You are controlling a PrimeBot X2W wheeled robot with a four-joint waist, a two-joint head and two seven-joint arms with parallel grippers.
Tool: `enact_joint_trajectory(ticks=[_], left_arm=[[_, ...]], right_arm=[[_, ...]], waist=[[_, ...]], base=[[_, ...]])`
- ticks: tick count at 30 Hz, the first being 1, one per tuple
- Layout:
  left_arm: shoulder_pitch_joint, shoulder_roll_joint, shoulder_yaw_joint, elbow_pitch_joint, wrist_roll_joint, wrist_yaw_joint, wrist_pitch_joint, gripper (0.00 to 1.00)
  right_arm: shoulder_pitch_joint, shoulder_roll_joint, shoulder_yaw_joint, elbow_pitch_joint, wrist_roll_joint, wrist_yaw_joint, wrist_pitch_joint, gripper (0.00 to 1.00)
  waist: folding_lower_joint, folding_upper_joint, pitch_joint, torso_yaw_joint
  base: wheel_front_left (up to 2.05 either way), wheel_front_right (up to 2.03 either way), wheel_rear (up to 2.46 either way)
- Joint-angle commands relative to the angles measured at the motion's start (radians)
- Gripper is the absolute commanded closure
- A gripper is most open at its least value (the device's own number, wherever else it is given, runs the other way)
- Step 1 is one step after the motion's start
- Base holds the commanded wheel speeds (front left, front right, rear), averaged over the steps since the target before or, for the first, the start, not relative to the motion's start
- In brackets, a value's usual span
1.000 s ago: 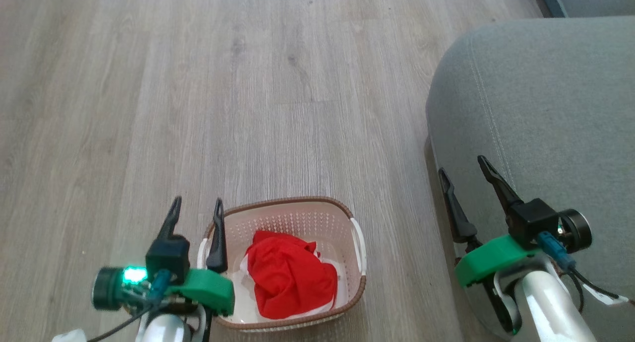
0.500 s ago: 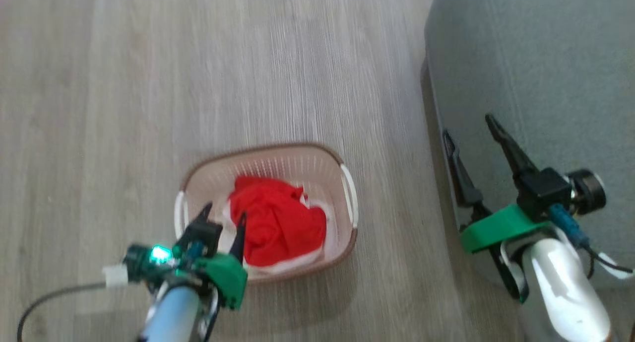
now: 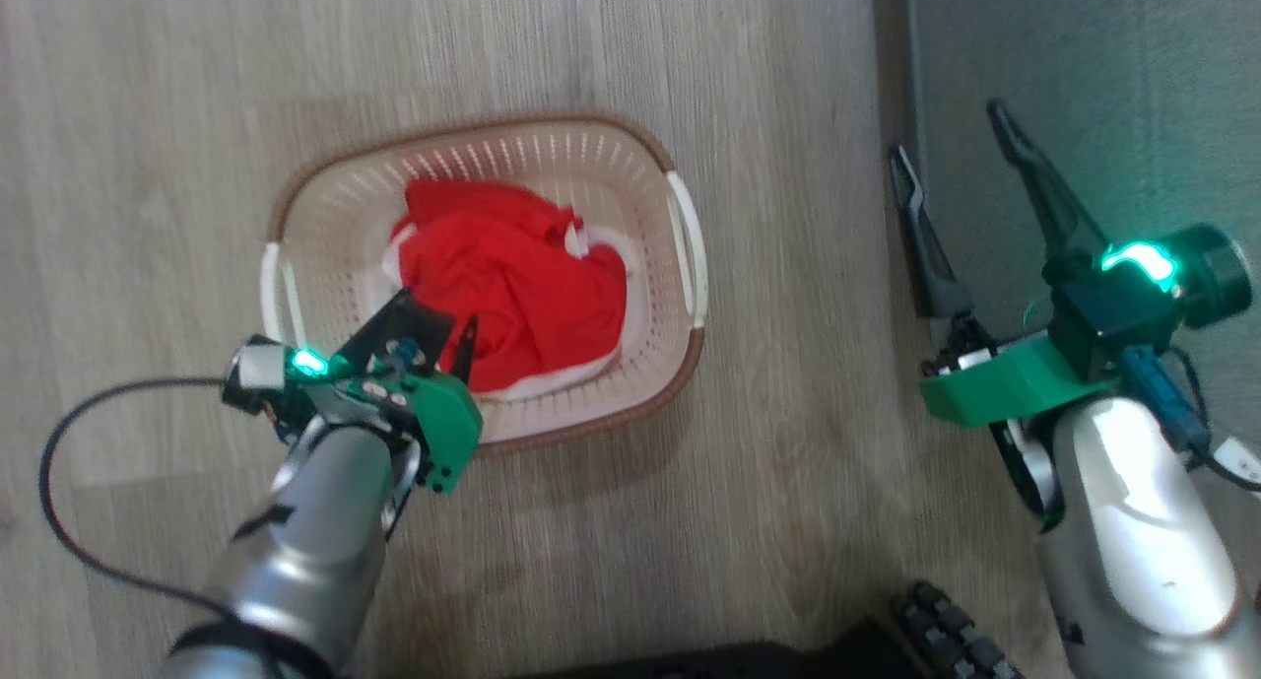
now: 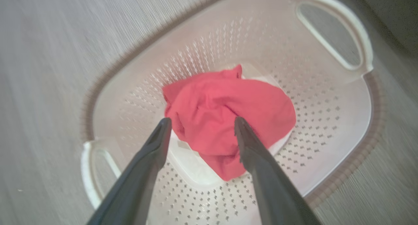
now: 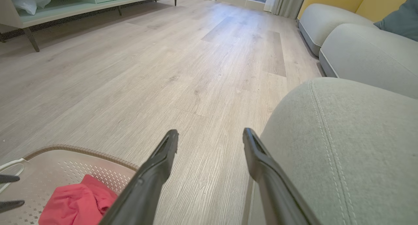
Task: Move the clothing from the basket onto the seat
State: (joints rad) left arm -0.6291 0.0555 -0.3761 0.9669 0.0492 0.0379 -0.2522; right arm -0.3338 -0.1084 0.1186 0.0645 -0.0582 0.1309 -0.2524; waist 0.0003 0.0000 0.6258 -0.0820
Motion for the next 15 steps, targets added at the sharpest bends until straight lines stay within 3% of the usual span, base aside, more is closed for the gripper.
enact_joint_trajectory(ticks=[1,11,15], left_arm=[[-0.014,0.013,0.021,0.02,-0.013,-0.005,-0.01,0.0],[-0.215,0.007,-0.013,0.208,-0.016,-0.051,-0.01,0.0],[-0.266,0.011,-0.036,0.245,-0.002,-0.048,-0.01,0.0]], right_arm=[[-0.004,-0.009,0.025,-0.043,-0.012,0.0,-0.009,0.0],[-0.052,-0.007,0.051,-0.123,-0.041,0.0,-0.009,0.0],[-0.066,-0.003,0.066,-0.138,-0.036,0.0,-0.009,0.0]], waist=[[-0.0003,0.0,0.083,-0.01],[-0.0003,0.0,0.256,-0.025],[-0.0003,0.0,0.311,-0.039]], base=[[0.0,0.0,0.0],[0.0,0.0,0.0],[0.0,0.0,0.0]])
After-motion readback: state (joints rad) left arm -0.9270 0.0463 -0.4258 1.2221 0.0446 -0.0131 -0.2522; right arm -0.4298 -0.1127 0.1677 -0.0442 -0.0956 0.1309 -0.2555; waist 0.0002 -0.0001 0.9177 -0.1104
